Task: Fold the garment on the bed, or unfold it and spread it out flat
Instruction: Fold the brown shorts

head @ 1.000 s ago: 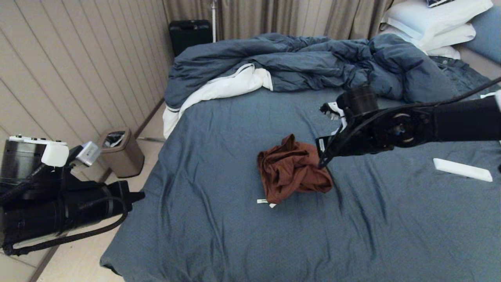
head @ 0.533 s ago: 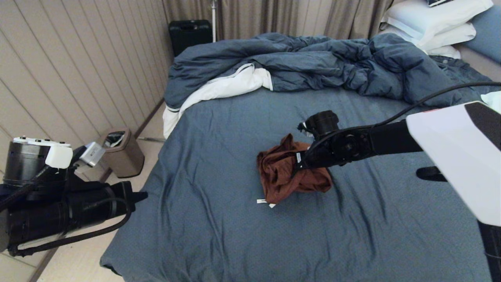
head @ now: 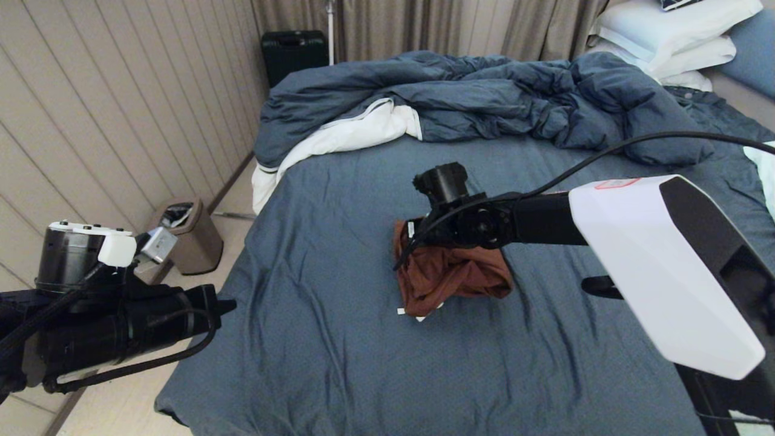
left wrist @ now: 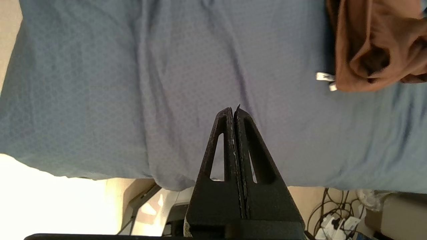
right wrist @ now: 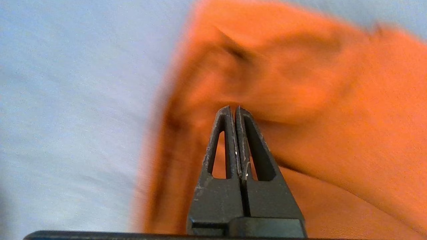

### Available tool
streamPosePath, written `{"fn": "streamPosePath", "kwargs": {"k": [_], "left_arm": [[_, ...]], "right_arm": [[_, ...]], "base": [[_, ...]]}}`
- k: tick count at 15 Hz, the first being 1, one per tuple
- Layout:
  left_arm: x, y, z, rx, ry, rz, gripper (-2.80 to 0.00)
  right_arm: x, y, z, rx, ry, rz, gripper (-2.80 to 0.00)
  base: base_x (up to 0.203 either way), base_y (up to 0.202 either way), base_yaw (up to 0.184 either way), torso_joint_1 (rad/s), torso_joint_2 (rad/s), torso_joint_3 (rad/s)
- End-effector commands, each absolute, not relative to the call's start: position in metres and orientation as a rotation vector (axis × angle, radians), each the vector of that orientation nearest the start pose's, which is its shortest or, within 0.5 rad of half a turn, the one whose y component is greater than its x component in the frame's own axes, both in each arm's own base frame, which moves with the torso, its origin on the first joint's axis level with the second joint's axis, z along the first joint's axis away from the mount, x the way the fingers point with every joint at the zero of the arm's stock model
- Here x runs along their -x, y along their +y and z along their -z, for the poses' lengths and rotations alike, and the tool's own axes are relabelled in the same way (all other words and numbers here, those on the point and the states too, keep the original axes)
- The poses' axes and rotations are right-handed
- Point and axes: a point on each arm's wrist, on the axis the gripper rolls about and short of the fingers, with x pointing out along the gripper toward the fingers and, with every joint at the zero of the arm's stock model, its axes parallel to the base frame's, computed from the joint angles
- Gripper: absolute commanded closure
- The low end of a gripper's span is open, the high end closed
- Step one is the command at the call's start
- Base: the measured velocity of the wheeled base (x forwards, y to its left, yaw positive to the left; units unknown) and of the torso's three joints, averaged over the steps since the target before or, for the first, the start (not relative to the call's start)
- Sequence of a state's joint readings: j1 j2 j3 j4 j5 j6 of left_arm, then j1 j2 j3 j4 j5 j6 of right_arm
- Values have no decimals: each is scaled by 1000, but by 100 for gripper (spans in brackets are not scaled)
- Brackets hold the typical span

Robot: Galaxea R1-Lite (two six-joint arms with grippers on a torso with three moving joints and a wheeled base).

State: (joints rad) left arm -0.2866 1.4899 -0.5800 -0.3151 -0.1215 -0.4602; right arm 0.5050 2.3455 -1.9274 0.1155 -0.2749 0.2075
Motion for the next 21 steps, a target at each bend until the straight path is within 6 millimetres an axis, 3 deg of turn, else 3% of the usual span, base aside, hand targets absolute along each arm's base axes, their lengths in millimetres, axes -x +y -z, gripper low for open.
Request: {"fn": "streamPosePath", "kwargs": {"k": [1, 5, 7, 9, 13, 15, 18, 21], "left_arm": [[-221, -68, -144, 391, 702, 245, 0], [-224, -69, -141, 390, 714, 240, 0], [-224, -69, -140, 391, 714, 240, 0], [-224, -69, -140, 391, 714, 244, 0], [-224, -69, -140, 391, 715, 246, 0], [-224, -70, -141, 389, 713, 249, 0], [-223, -70, -142, 390, 708, 248, 0], [-222, -70, -142, 391, 707, 250, 0]], "right_arm": [[-425, 248, -174, -19, 425, -188, 0], [-409, 231, -212, -36, 367, -156, 0], [-393, 211, -227, -21, 371, -140, 0], [-374, 188, -230, 9, 409, -124, 0], [-334, 146, -218, 24, 492, -113, 0], [-324, 132, -204, 26, 535, -113, 0], [-325, 129, -177, 37, 618, -117, 0], [-341, 125, -147, 43, 670, -93, 0]], "base": [[0, 0, 0, 0, 0, 0], [0, 0, 0, 0, 0, 0], [0, 0, 0, 0, 0, 0], [0, 0, 0, 0, 0, 0], [0, 0, 0, 0, 0, 0], [0, 0, 0, 0, 0, 0], [0, 0, 0, 0, 0, 0], [0, 0, 0, 0, 0, 0]]}}
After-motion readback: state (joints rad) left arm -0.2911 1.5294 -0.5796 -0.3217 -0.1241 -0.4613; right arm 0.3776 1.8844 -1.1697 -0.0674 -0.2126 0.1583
